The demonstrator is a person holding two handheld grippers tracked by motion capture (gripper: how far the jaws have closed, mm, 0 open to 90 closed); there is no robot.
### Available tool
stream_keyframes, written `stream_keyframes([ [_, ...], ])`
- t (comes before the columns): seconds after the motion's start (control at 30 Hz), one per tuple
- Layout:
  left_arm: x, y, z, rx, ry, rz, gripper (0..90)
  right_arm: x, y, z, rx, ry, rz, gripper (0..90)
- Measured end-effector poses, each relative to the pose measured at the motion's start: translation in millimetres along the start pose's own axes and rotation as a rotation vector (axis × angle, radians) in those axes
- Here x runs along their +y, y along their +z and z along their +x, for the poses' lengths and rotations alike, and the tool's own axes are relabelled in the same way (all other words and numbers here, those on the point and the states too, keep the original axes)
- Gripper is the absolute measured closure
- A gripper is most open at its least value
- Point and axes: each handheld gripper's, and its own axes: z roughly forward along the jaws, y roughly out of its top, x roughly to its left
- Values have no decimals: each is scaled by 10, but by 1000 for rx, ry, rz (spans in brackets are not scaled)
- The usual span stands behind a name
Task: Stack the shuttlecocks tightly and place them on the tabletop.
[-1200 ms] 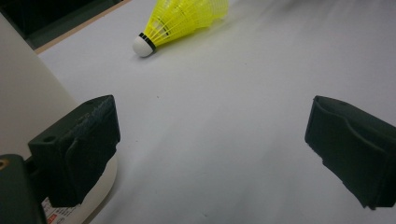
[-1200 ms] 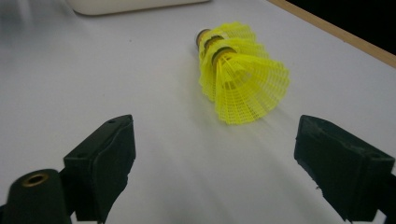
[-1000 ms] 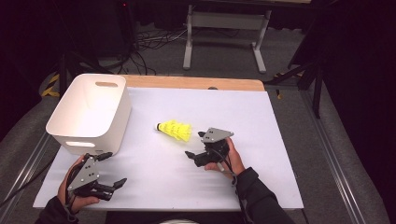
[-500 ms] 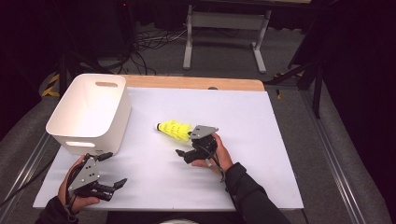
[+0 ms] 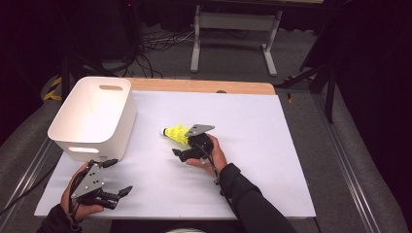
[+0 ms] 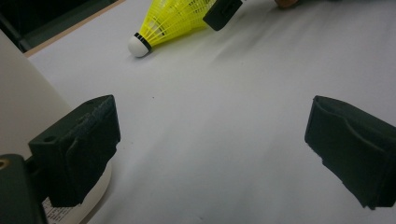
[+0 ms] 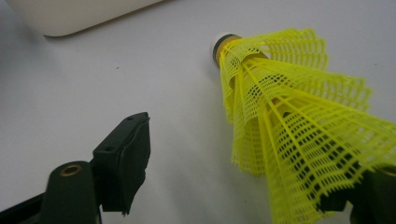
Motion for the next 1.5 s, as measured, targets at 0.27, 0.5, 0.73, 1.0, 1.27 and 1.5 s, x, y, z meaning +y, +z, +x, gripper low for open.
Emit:
stream_keyframes([
  [0.27, -1, 9, -9, -9, 1, 3, 44, 89, 111, -34, -75, 90, -22, 355],
  [0.5, -2, 9, -11, -12, 0, 3, 45, 149, 190, -76, -147, 122, -18, 615],
  [0.73, -7, 9, -8, -12, -2, 8, 45, 191, 221, -110, -188, 92, -21, 786],
  [1.0, -11, 14, -8, -11, -6, 11, 46, 195, 157, -121, -179, 67, -29, 801],
  [1.27, -10, 22, -9, -6, -4, 18, 46, 153, -24, -115, -146, 44, -59, 823],
  [1.5, -8, 32, -18, -2, -3, 24, 46, 107, -214, -110, -142, 23, -97, 823],
])
